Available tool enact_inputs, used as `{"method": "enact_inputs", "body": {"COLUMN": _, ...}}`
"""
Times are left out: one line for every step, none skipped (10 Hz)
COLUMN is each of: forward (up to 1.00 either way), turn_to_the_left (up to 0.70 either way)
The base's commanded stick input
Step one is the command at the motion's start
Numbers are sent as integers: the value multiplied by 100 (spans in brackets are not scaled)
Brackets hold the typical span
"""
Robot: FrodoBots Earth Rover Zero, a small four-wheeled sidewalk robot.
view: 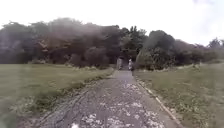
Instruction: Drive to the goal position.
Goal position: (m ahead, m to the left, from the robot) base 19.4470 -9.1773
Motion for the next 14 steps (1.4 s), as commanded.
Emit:
{"method": "enact_inputs", "body": {"forward": 85, "turn_to_the_left": 0}}
{"method": "enact_inputs", "body": {"forward": 85, "turn_to_the_left": 0}}
{"method": "enact_inputs", "body": {"forward": 85, "turn_to_the_left": 0}}
{"method": "enact_inputs", "body": {"forward": 85, "turn_to_the_left": 0}}
{"method": "enact_inputs", "body": {"forward": 85, "turn_to_the_left": 0}}
{"method": "enact_inputs", "body": {"forward": 85, "turn_to_the_left": -10}}
{"method": "enact_inputs", "body": {"forward": 85, "turn_to_the_left": -30}}
{"method": "enact_inputs", "body": {"forward": 85, "turn_to_the_left": -27}}
{"method": "enact_inputs", "body": {"forward": 85, "turn_to_the_left": -1}}
{"method": "enact_inputs", "body": {"forward": 85, "turn_to_the_left": -6}}
{"method": "enact_inputs", "body": {"forward": 85, "turn_to_the_left": -20}}
{"method": "enact_inputs", "body": {"forward": 85, "turn_to_the_left": -25}}
{"method": "enact_inputs", "body": {"forward": 85, "turn_to_the_left": -7}}
{"method": "enact_inputs", "body": {"forward": 85, "turn_to_the_left": 0}}
